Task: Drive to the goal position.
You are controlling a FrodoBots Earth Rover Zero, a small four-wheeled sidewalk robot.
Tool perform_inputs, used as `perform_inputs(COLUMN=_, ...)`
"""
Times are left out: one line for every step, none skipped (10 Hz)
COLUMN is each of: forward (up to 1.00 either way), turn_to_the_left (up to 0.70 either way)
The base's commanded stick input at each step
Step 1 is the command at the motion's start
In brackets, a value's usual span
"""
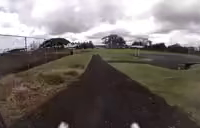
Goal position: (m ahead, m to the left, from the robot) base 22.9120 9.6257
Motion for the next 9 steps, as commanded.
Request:
perform_inputs(forward=0.85, turn_to_the_left=0.00)
perform_inputs(forward=0.85, turn_to_the_left=0.00)
perform_inputs(forward=0.85, turn_to_the_left=0.00)
perform_inputs(forward=0.85, turn_to_the_left=0.00)
perform_inputs(forward=0.85, turn_to_the_left=0.00)
perform_inputs(forward=0.85, turn_to_the_left=0.00)
perform_inputs(forward=0.85, turn_to_the_left=0.00)
perform_inputs(forward=0.85, turn_to_the_left=0.00)
perform_inputs(forward=0.85, turn_to_the_left=0.00)
